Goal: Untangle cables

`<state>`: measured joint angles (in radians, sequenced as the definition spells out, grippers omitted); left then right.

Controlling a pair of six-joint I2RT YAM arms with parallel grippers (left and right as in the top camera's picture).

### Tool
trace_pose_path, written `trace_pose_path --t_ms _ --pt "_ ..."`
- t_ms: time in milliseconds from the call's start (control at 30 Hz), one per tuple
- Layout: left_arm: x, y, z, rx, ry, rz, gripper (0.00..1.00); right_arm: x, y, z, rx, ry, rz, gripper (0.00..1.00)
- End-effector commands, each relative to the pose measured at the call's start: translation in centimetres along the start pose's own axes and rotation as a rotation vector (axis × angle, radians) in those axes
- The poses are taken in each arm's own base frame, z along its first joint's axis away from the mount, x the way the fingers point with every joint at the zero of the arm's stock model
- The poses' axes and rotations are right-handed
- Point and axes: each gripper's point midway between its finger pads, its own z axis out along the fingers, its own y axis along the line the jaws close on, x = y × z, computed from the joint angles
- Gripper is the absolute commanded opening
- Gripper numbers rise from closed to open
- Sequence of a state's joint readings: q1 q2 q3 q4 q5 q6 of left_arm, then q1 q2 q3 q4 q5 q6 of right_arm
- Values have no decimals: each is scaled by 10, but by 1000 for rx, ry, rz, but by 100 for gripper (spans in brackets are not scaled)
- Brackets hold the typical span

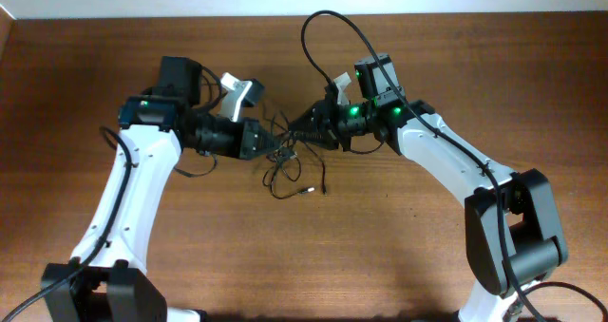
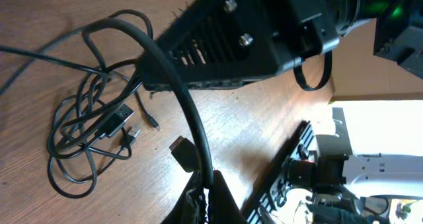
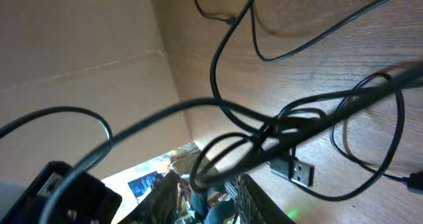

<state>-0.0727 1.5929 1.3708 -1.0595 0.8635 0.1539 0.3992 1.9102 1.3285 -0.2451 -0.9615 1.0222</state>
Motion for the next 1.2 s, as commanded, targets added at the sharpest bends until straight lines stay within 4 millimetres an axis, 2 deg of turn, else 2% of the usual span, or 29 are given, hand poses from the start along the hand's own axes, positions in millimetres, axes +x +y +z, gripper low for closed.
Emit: trace_pose_path --t_ms 0,67,133,200,267,300,367,467,533,633,767,833,900,933,1067,1133,1167 --pt "2 -20 5 44 11 57 0 -1 9 -3 4 -34 -20 30" --pt "3 -23 7 49 18 65 0 -3 5 -3 20 -49 -14 17" --pt "3 -22 7 48 17 63 0 0 -2 -3 47 -38 -86 4" --pt "2 -22 7 48 15 67 0 6 -26 -5 139 -26 -89 4" --pt "1 -20 7 38 10 72 0 17 -69 -15 332 -20 -68 4" --pt "0 -17 7 16 9 72 0 20 -82 -20 394 -15 -71 4" --pt "-4 1 3 -70 -6 7 0 27 -109 -33 541 -13 -65 4" --pt "-13 29 -14 -148 -68 -115 0 26 -135 -52 710 -49 -50 4" --pt "-17 47 -33 -172 -126 -220 0 23 -142 -58 759 -69 -51 4" --pt "-20 67 -53 -197 -186 -312 0 23 -142 -58 760 -70 -52 4" --pt "-18 78 -56 -258 -184 -320 0 23 -142 -58 761 -67 -57 4" --pt "-14 92 -60 -346 -188 -380 0 24 -143 -59 764 -55 -80 4" --pt "-5 121 -74 -526 -225 -552 0 25 -146 -62 787 -49 -93 4" --pt "-1 135 -84 -619 -262 -641 0 24 -154 -71 853 -65 -88 4" --pt "7 154 -102 -743 -285 -678 0 22 -172 -94 1009 -101 -83 4" --pt "14 159 -107 -791 -271 -692 1 23 -172 -95 1010 -98 -80 4" --pt "16 159 -107 -798 -262 -698 6 24 -171 -94 1003 -94 -79 4"
